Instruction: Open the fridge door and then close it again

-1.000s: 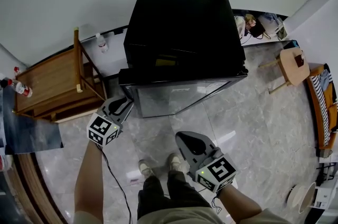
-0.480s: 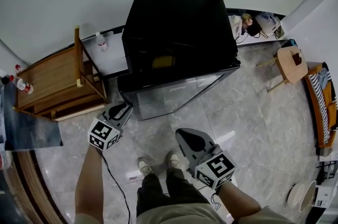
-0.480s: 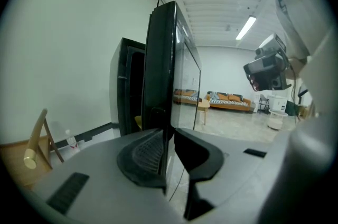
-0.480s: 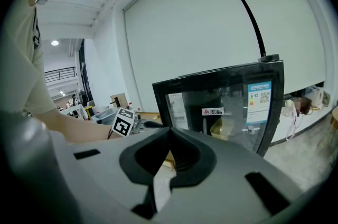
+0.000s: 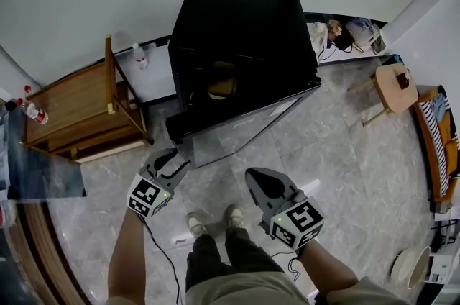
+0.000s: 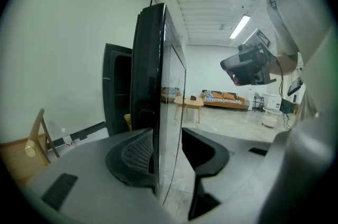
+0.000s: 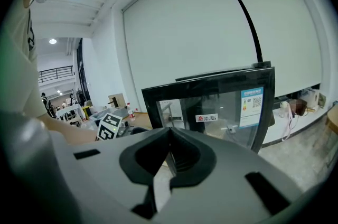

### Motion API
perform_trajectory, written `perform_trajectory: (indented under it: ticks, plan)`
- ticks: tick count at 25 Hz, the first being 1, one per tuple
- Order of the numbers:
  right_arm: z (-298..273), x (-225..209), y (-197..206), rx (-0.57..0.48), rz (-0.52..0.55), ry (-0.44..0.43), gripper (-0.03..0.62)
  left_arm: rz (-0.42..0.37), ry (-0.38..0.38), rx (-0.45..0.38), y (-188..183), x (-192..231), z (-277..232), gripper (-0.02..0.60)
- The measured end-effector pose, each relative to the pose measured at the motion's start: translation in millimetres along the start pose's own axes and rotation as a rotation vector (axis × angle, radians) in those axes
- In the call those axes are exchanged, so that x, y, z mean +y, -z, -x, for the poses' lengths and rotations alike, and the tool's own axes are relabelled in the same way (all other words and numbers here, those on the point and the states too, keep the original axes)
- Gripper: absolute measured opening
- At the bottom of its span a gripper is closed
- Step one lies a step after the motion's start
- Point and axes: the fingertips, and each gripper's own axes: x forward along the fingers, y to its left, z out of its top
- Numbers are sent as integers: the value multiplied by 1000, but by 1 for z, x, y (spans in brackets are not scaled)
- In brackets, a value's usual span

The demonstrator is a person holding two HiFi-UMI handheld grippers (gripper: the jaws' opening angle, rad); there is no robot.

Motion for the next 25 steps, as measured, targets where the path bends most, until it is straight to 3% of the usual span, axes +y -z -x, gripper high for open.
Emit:
perform_trajectory:
  ticks: [2, 6, 12, 17, 25]
  plan:
    - [3, -1, -3, -4, 2, 5, -3, 20, -20, -36, -4, -1, 10, 150]
    - [3, 1, -5, -9, 4, 7, -3, 57, -32, -119, -20, 3, 26, 219]
    - [3, 6, -3, 0, 8, 1, -3, 99, -12, -321, -89, 40, 29, 311]
    - [4, 5, 0, 9, 4, 8, -3, 34, 38, -301, -129, 67, 6, 322]
    - [2, -5, -3, 5, -5, 26, -3, -1, 56, -259, -134, 81, 1, 322]
